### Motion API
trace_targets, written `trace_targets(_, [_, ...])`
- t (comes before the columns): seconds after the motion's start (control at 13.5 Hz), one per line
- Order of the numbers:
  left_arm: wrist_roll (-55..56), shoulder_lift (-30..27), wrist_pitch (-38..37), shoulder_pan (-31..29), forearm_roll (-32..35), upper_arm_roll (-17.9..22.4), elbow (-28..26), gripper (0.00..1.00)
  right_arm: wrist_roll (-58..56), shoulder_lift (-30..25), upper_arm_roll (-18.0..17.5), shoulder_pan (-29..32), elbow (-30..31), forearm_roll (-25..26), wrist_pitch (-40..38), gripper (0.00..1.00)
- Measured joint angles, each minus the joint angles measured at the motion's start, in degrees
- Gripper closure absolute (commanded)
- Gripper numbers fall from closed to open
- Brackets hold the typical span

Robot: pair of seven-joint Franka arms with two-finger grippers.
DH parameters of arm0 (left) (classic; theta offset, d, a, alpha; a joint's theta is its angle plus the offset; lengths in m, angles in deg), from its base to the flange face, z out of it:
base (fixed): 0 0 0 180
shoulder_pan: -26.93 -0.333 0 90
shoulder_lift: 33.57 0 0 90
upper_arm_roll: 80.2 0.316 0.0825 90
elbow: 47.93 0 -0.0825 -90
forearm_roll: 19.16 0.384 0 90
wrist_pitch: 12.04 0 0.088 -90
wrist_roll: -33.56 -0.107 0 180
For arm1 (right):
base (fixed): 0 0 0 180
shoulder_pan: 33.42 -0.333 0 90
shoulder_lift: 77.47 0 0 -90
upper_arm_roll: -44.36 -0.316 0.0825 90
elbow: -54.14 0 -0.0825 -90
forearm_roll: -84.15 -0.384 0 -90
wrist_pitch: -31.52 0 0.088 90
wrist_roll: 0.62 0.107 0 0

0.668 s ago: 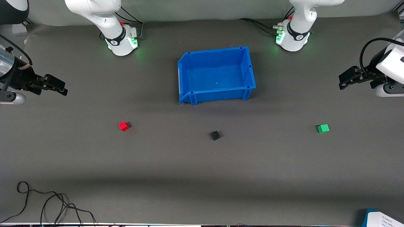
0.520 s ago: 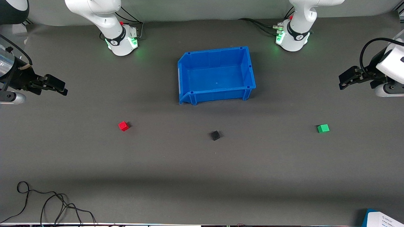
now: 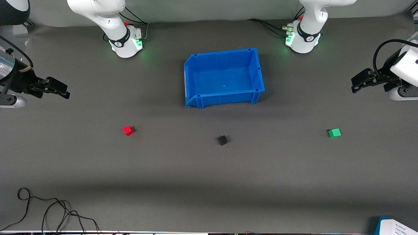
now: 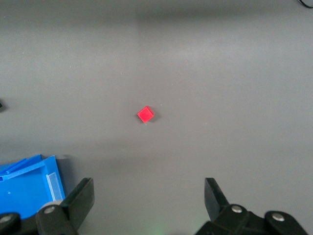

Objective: Attach green and red cubes to black cube

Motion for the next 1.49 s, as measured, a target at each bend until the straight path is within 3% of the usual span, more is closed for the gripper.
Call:
trace_targets(0.67, [0.00,0.00,0.03,0.00,0.00,0.02,0.00,0.00,6.21,1.47,-0.56,-1.33,-0.96,-0.10,0.00,0.00])
trace_targets(1.11, [0.00,0.00,0.03,-0.01,0.00,0.10,0.00,0.00,35.53,5.53,-0.31,-1.39,-0.79,-0.45,-0.05,0.00])
trace_targets(1.49, [0.43,0.00,-0.02,-0.04,0.00,0.57,-0.15,0.00,49.38,11.89,-0.41,-1.51,1.81,-1.80,-0.49,0.00])
